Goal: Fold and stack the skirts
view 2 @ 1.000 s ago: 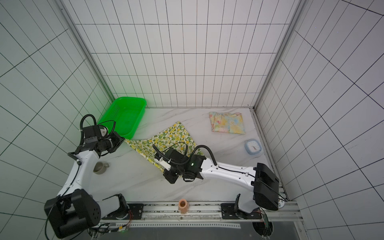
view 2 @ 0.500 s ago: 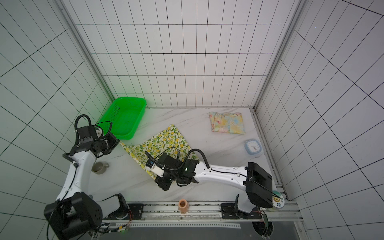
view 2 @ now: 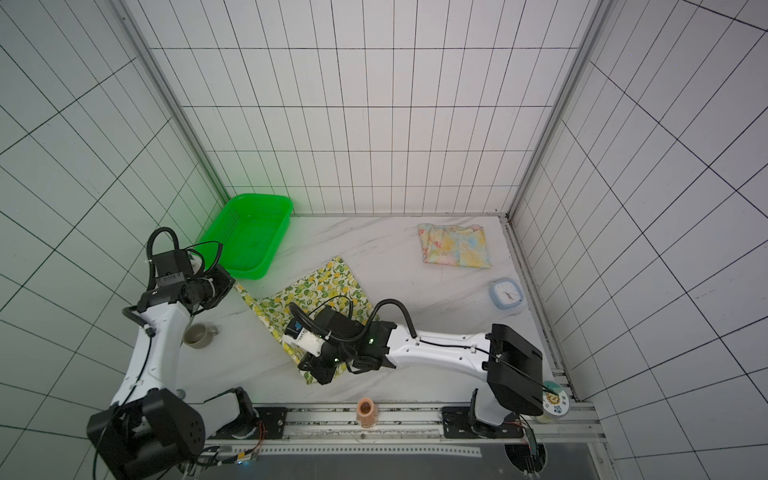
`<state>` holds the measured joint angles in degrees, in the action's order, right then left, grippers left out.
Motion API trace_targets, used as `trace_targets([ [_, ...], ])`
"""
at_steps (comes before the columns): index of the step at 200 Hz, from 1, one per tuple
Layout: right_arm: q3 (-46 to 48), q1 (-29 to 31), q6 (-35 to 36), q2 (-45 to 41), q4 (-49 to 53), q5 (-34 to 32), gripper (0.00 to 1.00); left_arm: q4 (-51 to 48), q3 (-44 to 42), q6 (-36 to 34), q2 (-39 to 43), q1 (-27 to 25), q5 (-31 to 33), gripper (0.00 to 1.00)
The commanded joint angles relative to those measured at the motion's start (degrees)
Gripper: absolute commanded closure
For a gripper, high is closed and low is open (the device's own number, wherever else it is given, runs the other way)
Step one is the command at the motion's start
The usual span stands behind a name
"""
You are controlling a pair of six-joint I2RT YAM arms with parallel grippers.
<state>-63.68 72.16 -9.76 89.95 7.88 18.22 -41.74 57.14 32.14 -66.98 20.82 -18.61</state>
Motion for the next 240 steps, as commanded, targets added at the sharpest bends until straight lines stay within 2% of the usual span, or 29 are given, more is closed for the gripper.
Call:
trace_targets([
  [1, 6.15, -2.3, -1.4, -3.27, 0.16, 6.68, 1.0, 8.83, 2.94, 3.01, -1.69, -4.48, 5.67, 1.0],
  [38, 11.59, -6.73, -3.73, -6.1, -2.58, 8.45, 1.0, 14.96, 2.75, 8.41, -5.4, -10.87, 7.77, 1.0],
  [105, 18.95, -13.31, -6.74, -10.4, -4.71, 10.89, 1.0, 19.53, 6.56, 11.44, -14.19, -20.37, 12.09, 1.0],
  [157, 21.77, -17.11, -7.58, -11.37, -5.28, 12.84, 1.0, 20.8, 11.03, 12.24, -21.91, -24.7, 13.52, 1.0],
  [240, 21.65, -21.94, -8.06, -7.89, -5.3, 15.84, 1.0, 21.76, 18.27, 12.39, -32.22, -27.12, 12.82, 1.0],
])
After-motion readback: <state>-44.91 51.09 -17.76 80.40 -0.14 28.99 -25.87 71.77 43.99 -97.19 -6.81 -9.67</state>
